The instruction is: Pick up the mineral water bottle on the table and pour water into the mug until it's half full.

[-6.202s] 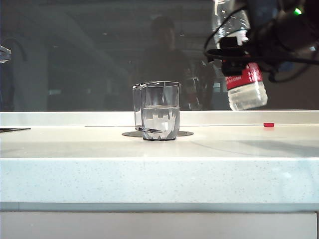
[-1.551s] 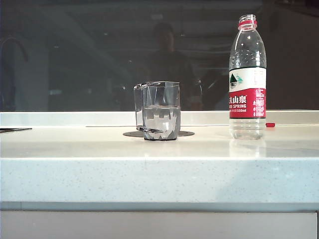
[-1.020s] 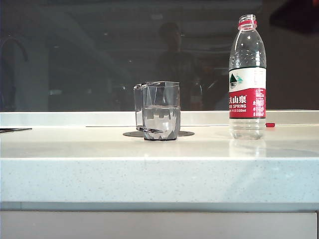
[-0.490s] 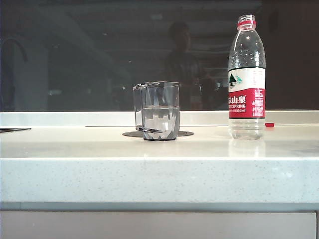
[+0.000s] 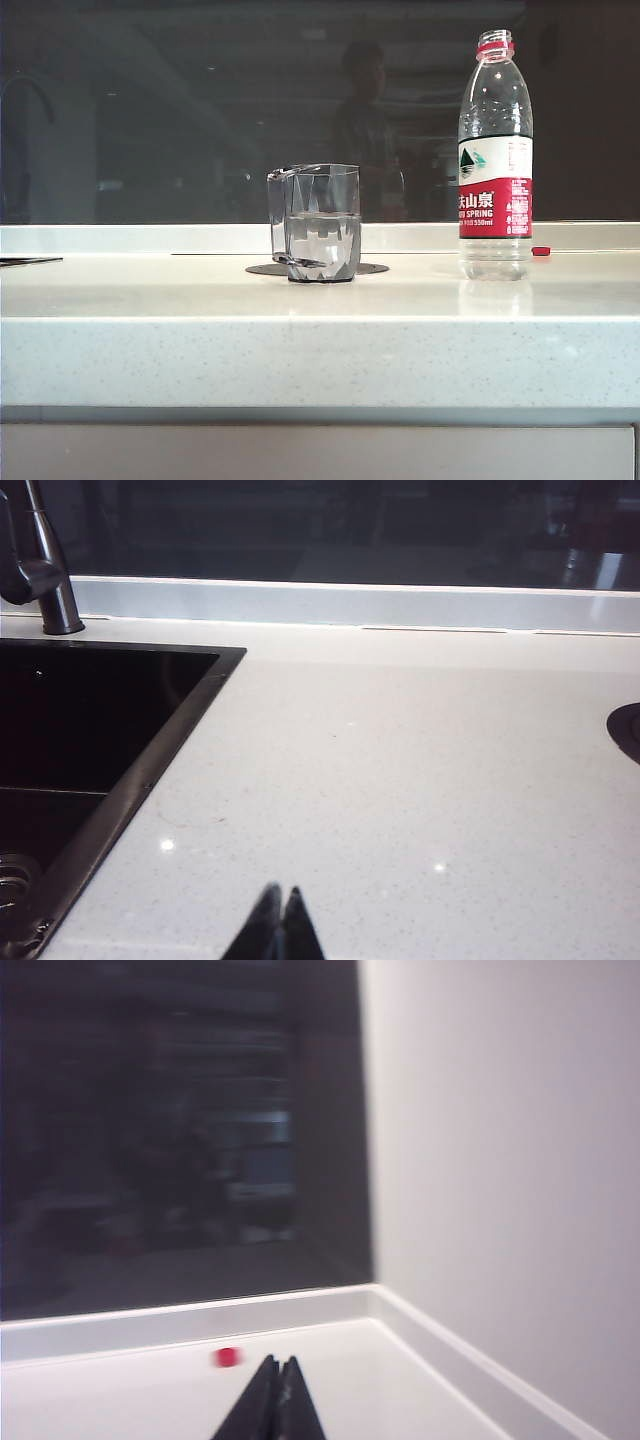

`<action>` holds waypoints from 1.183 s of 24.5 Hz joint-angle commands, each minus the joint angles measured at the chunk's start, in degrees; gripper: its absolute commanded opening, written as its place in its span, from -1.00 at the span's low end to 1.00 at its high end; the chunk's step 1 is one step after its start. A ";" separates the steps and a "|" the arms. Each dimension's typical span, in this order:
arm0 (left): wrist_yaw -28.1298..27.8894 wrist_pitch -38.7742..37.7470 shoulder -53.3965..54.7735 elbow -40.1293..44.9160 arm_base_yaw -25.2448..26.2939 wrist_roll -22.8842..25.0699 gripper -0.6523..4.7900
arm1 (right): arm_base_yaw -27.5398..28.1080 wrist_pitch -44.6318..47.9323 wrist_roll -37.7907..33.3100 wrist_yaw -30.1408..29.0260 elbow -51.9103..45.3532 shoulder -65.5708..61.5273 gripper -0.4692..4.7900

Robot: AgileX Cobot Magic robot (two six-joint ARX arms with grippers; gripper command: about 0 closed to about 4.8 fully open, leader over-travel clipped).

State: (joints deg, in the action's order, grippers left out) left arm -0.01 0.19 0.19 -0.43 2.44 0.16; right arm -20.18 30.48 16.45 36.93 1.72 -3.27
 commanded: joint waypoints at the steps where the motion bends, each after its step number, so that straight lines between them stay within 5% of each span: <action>1: 0.22 0.55 0.04 -0.15 0.00 -0.15 -0.78 | 3.02 -4.35 -5.01 -13.53 0.20 0.37 -0.82; 2: 0.26 0.57 0.04 -0.15 0.00 -0.15 -0.78 | 5.40 -7.74 -9.05 -20.06 0.20 0.37 -0.82; 7: 0.26 0.55 0.04 -0.15 0.00 -0.15 -0.78 | 9.92 -17.35 -15.72 -28.92 0.20 0.52 -0.82; 15: 0.24 0.55 0.04 -0.15 0.00 -0.15 -0.78 | 15.61 -18.71 -16.92 -34.23 -1.11 3.37 -0.82; 29: 0.24 0.55 0.02 -0.15 0.00 -0.15 -0.78 | 21.27 -20.39 -17.07 -33.05 -1.11 3.37 -0.82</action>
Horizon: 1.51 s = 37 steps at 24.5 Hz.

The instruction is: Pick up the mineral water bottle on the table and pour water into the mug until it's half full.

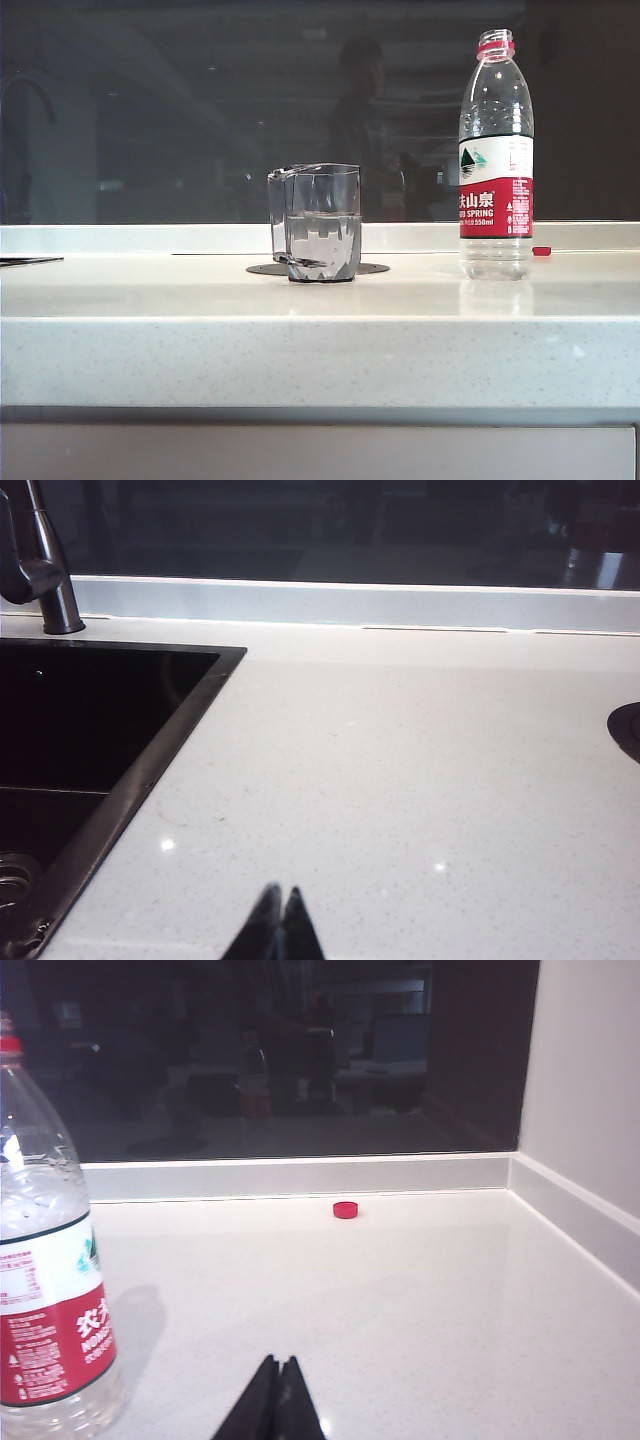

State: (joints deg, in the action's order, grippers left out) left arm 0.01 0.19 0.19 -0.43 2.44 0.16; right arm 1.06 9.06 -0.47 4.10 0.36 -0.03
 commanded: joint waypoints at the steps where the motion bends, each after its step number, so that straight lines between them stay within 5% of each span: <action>1: 0.22 0.55 0.02 -0.15 0.00 -0.15 -0.78 | 0.15 1.03 -0.15 -0.33 0.24 0.13 -0.82; 13: 0.22 0.55 0.02 -0.15 0.00 -0.15 -0.78 | 4.13 1.01 -0.13 -5.55 0.24 0.13 -0.82; 37: 0.22 0.55 0.02 -0.15 0.00 -0.15 -0.78 | 3.91 -0.39 -1.03 -1.27 0.24 0.13 -0.82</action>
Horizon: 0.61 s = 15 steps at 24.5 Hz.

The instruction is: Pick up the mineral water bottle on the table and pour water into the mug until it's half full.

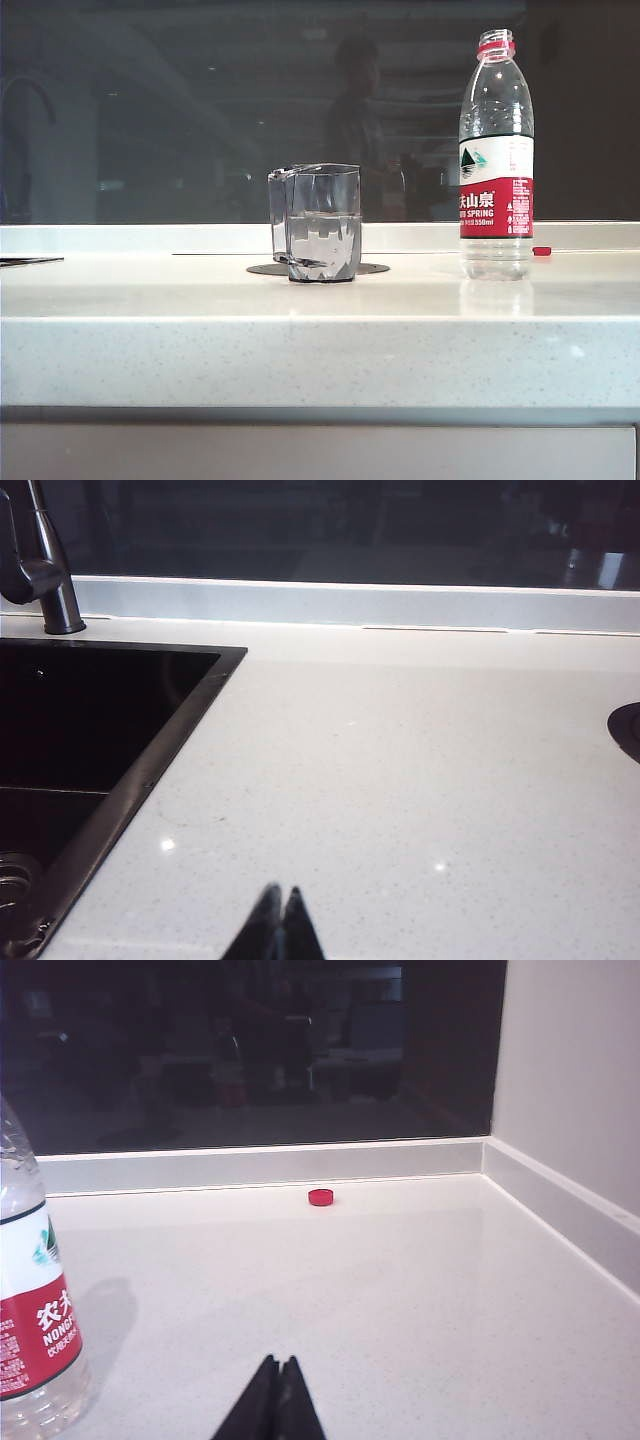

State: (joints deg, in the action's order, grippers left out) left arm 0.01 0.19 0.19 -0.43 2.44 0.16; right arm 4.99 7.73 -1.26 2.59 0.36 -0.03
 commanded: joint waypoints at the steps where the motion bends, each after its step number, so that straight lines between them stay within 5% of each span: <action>1: 0.22 0.55 0.02 -0.15 0.00 -0.15 -0.78 | -0.02 0.92 -0.24 0.26 0.24 0.13 -0.82; 15: 0.22 0.55 0.02 -0.15 0.00 -0.15 -0.78 | 0.02 -1.53 1.27 -3.17 0.24 0.13 -0.82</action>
